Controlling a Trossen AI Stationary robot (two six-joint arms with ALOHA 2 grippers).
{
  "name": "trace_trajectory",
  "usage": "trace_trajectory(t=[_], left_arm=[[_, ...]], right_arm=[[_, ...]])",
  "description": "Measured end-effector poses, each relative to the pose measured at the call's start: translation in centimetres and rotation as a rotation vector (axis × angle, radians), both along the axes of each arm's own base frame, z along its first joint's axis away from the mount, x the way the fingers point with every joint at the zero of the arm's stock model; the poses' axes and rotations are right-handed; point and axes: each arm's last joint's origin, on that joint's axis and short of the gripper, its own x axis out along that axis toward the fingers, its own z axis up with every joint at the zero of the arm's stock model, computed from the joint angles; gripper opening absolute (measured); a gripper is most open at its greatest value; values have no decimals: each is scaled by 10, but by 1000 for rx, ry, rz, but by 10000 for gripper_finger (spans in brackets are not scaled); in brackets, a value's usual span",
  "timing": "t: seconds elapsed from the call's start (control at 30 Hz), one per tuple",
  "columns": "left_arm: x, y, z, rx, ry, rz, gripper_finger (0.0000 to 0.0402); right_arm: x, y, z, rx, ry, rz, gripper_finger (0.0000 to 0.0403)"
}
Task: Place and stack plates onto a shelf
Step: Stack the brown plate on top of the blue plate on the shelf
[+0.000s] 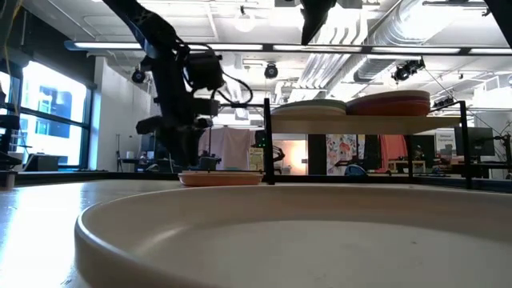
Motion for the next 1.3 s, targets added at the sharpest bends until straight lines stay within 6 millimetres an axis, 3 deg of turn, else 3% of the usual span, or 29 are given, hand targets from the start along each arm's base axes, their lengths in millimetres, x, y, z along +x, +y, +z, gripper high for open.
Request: trace_trajectory(t=[0.3,0.53,0.8,0.93,1.1,1.3], left_arm=[[9,1,-27,48,75,1,126],[11,2,-31,66,92,16,121],[12,-5,-31,73,106,19,15],[13,-9,-31,89,120,36,11],[9,-14,-24,117,142,57,4],[-1,-15,7,175,85,113,2]], right_arm=[[0,0,0,0,0,0,74],[0,0,0,1,0,-5,74],[0,0,0,1,0,-5,74],[0,0,0,1,0,-5,74],[0,0,0,0,0,-5,74],[0,0,0,-3,1,-7,74]])
